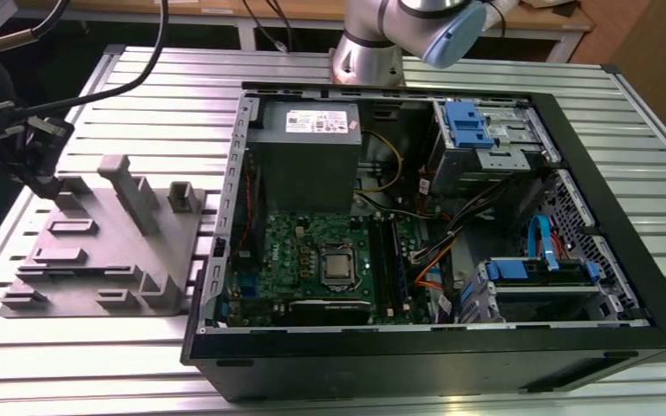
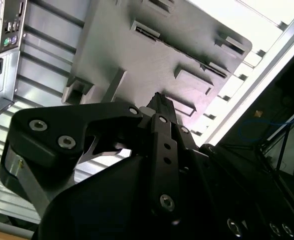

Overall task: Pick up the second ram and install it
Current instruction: 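Reach for the second ram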

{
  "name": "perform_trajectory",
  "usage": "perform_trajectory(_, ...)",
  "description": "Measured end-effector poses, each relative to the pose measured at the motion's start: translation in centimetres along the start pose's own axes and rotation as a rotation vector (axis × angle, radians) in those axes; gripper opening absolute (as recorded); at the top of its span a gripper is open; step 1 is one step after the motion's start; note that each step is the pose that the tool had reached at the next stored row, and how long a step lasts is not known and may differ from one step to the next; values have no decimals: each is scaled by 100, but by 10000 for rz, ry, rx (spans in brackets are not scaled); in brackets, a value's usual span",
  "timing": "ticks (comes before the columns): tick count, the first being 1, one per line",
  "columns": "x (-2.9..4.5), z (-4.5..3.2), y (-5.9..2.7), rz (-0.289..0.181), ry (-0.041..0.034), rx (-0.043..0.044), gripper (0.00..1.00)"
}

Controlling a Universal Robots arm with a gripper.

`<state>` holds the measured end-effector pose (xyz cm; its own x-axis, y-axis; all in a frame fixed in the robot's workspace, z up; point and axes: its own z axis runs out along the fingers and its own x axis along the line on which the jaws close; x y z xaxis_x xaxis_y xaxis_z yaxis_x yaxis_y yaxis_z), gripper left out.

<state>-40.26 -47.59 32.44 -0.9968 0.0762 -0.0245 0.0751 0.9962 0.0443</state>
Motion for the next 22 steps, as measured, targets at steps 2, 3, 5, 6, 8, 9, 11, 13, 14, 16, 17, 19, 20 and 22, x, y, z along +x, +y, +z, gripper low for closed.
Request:
perform_trajectory(2,21,22,-14,-1,0,0,7)
perform_trajectory(3,33,33,-22,-1,1,1,7)
perform_trajectory(5,54,56,-36,0,0,0,7)
perform_trajectory(6,63,67,-43,-1,1,0,7)
perform_trajectory(8,81,90,-59,-1,1,0,7)
perform_trajectory(9,88,101,-67,1,2,0,7)
perform_trajectory(11,102,125,-85,1,2,0,7)
perform_trajectory(13,114,142,-101,1,3,0,7)
perform_trajectory(14,120,151,-109,1,4,0,7)
perform_trajectory(16,134,167,-126,0,4,-1,7)
perform_trajectory(17,139,172,-136,-1,3,-1,7)
perform_trajectory(19,150,181,-156,0,4,1,7)
perform_trajectory(20,153,186,-165,0,3,0,7)
perform_trajectory(22,158,195,-184,0,4,0,7)
